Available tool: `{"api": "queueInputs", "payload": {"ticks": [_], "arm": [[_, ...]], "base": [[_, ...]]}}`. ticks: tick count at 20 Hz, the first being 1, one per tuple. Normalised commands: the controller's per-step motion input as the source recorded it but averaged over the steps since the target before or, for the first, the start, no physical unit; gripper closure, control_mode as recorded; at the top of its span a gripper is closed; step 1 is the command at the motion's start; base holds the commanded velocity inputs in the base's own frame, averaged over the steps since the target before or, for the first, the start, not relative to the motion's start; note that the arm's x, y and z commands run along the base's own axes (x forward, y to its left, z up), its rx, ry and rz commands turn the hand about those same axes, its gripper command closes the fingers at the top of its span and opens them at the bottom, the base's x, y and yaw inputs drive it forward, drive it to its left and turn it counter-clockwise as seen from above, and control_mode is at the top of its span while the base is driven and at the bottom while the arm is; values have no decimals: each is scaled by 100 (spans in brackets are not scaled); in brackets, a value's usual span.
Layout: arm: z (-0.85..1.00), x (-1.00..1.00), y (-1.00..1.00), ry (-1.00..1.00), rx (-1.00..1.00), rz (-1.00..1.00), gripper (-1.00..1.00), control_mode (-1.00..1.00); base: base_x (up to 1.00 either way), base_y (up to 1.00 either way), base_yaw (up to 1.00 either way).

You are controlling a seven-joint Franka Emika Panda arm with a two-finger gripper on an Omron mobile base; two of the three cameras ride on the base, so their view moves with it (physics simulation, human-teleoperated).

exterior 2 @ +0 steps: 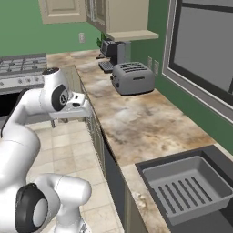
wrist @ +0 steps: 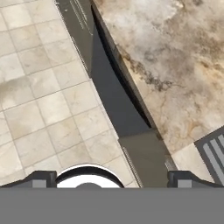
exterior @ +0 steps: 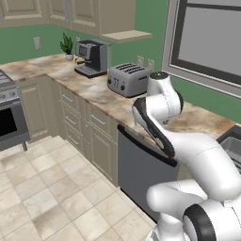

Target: Open the dishwasher door and pull out the top rack.

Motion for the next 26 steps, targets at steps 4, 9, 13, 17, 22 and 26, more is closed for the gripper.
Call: {"api": "queueInputs", "payload": {"ticks": [4, 9, 13, 17, 22, 26], "arm": [[-40, 32, 38, 3, -11, 3, -100, -100], [-41, 34, 28, 7, -12, 4, -100, -100], [-42, 33, 24, 8, -12, 4, -100, -100], [-38, 28, 20, 5, -13, 3, -100, -100], [-35, 27, 13, 4, -12, 2, -100, -100], [-35, 17, 1, 1, -11, 0, -100, -100]], "base": [[0, 0, 0], [0, 0, 0], [0, 0, 0], [0, 0, 0], [0, 0, 0], [0, 0, 0]]}}
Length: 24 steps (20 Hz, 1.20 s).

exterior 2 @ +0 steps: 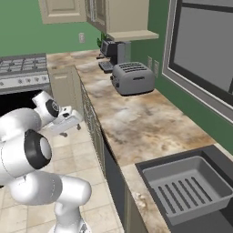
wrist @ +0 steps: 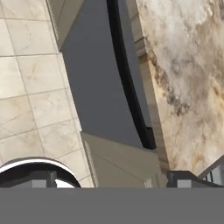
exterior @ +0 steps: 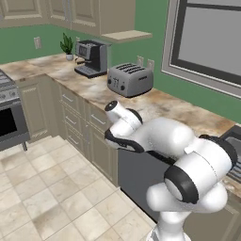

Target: Open the dishwasher door and pull out the top rack.

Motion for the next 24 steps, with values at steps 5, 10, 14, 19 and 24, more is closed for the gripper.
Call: {"api": "queueInputs", "payload": {"ticks": [5, 10, 14, 19, 24], "arm": [[-38, 13, 0, 0, -11, 2, -100, -100], [-32, 7, 0, 0, -12, 6, -100, -100], [-31, 5, -2, 0, -9, 9, -100, -100], [-26, 4, -10, -1, -4, 5, -100, -100], [-16, 2, -19, -4, -1, 3, -100, -100]], "base": [[0, 0, 0], [0, 0, 0], [0, 0, 0], [0, 0, 0], [0, 0, 0]]}}
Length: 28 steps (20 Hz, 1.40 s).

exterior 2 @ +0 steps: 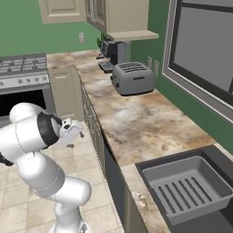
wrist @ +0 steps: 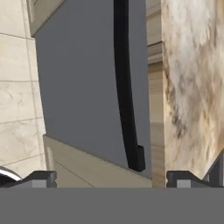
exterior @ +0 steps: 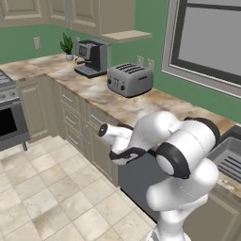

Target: Open the dishwasher door and pull out the top rack.

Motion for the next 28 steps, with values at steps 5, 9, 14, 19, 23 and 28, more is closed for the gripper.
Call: {"api": "queueInputs", "payload": {"ticks": [5, 9, 14, 19, 23, 28], "arm": [[-13, 1, -18, -8, -3, 1, -100, -100], [-9, 0, -10, -12, -7, 0, -100, -100], [-7, 0, -8, -14, -7, 1, -100, -100], [-6, 0, -10, -11, -6, 0, -100, -100], [-4, 0, -8, -9, -6, 0, -100, -100], [-7, 1, -9, -6, -4, 0, -100, -100]], "base": [[0, 0, 0], [0, 0, 0], [0, 0, 0], [0, 0, 0], [0, 0, 0], [0, 0, 0]]}}
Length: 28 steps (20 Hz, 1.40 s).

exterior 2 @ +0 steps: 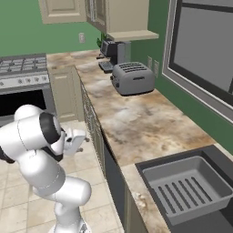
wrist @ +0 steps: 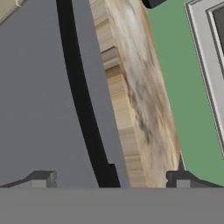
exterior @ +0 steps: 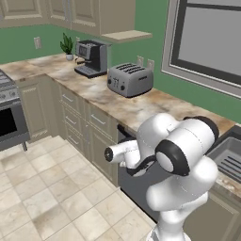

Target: Open the dishwasher door and pull out the top rack.

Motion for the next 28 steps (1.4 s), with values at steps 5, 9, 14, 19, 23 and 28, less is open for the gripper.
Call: {"api": "queueInputs", "payload": {"ticks": [5, 9, 14, 19, 23, 28], "arm": [[-7, 6, -3, -6, -4, 1, -100, -100], [-7, 8, -4, -5, -5, 0, -100, -100], [-8, 10, -4, -2, -6, 0, -100, -100], [-7, 15, -5, -1, -4, 0, -100, -100], [-9, 25, -2, 0, -4, 0, -100, -100], [-11, 27, -1, 0, -4, 0, -100, -100]], "base": [[0, 0, 0], [0, 0, 0], [0, 0, 0], [0, 0, 0], [0, 0, 0], [0, 0, 0]]}}
